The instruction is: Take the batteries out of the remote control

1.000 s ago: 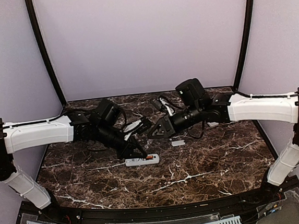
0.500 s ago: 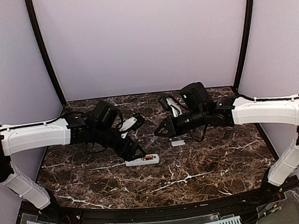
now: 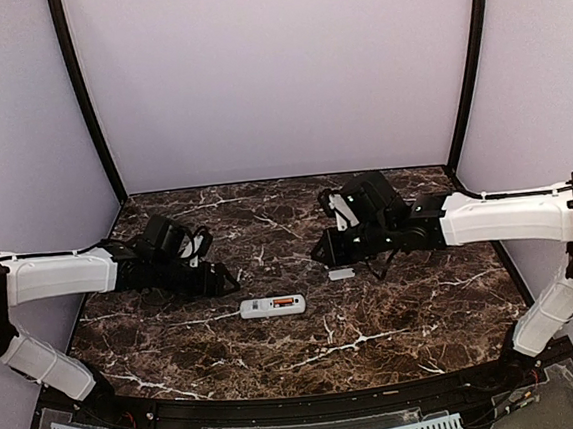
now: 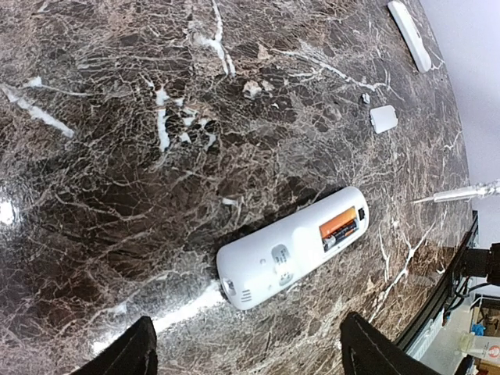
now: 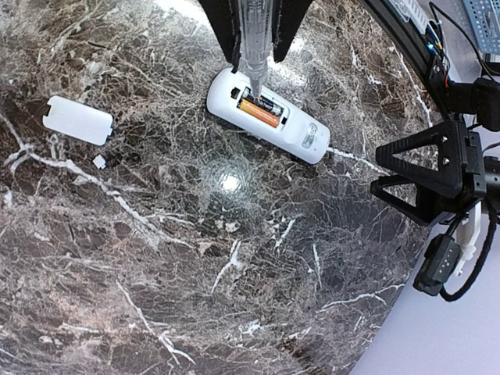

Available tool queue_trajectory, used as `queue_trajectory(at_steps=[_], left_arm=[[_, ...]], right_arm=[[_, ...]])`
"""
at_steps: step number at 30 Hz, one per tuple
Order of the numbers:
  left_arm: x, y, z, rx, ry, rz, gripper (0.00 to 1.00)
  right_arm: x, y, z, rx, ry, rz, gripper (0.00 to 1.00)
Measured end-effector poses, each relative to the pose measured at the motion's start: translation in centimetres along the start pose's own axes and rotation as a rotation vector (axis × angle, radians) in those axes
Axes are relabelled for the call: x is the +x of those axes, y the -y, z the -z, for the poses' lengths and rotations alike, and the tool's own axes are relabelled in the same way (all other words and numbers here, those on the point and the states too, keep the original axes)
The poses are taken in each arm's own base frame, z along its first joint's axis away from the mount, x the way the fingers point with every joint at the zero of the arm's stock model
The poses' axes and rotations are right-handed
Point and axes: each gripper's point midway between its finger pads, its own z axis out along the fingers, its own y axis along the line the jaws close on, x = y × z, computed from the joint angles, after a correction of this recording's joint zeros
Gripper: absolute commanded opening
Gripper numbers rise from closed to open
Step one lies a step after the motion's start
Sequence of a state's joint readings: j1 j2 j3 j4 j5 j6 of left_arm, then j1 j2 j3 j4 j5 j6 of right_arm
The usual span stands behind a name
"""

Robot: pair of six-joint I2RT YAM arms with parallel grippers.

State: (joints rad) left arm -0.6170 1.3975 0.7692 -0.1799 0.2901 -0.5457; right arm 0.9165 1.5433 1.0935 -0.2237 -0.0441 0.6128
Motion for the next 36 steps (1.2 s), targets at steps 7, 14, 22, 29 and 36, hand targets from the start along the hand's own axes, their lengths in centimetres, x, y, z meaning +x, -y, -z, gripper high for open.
queue_trajectory(at_steps=[7,14,22,29,36], left_arm=[[-0.5,-0.5,-1.3,0.010,-0.046,0.052,0.67],[-0.2,-0.8,-3.7,-0.004,-0.171,0.025,0.62],[0.5,-1.1,-4.7,-0.014,-0.267,-0.020,0.55],[1.5,-1.3,-4.7,-0.011,-0.310,-0.025,0.51],[1.7,-1.0,-4.7,0.010,-0.324,-0.018,0.46]], right_arm=[[1.4,0.1,-1.2,0.031,-0.031,-0.016,0.00],[2.5,0.3,-1.8,0.072,-0.046,0.011,0.00],[2.6,0.6,-2.0,0.079,-0.032,0.056,0.00],[3.3,0.8,-2.4,0.062,-0.031,0.099,0.00],[3.0,0.5,-2.5,0.049,-0.014,0.113,0.00]])
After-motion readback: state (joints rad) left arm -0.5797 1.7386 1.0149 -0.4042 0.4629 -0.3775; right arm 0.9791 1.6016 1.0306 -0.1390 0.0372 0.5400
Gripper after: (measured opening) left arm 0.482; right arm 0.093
